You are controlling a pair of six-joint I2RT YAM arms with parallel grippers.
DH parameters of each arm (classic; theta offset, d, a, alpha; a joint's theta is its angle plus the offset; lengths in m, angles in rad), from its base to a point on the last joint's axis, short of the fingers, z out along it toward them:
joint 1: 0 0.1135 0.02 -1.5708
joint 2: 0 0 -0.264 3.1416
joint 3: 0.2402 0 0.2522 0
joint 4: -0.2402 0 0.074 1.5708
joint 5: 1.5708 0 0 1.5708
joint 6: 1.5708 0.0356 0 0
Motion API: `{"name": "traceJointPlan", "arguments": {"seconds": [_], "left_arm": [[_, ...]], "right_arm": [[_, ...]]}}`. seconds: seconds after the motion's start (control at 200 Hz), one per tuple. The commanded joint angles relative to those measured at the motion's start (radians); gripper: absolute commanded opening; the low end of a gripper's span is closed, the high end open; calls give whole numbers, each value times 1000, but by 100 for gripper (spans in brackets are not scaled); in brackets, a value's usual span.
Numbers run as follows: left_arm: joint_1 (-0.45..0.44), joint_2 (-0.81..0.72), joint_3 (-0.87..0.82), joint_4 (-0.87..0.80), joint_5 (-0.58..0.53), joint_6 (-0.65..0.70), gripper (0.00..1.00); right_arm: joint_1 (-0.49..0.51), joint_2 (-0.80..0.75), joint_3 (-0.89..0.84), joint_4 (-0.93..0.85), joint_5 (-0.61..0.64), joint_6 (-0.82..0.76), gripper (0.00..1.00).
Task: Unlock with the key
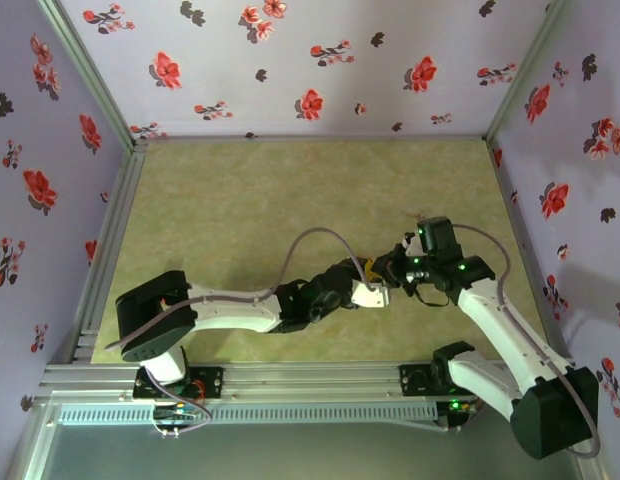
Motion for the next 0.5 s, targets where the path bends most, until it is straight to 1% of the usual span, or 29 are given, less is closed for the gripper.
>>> {"name": "traceJointPlan", "arguments": {"seconds": [0.0,0.055,0.115,0.175,0.265,0.365,0.43,0.495], "left_arm": [[-60,-17,32,477,68,65,0],[-61,-16,12,482,64,60,0],[-58,-17,-1,478,57,47,0],[-50,-25,-12,464,57,12,0],[-19,-51,-37,445,65,-85,0],[17,-106,-73,384,127,-193,0],[49,-146,-92,323,197,-280,0],[70,-181,-115,283,262,-346,0]], "right_arm": [[1,-9,-31,203,-99,242,0],[-5,-22,-38,230,-103,291,0],[-13,-34,-31,219,-96,297,0],[-23,-37,-16,191,-96,269,0],[-37,-38,16,107,-89,194,0],[-50,-41,48,13,-67,105,0],[-60,-38,65,-44,-56,53,0],[-66,-35,70,-64,-54,26,0]]}}
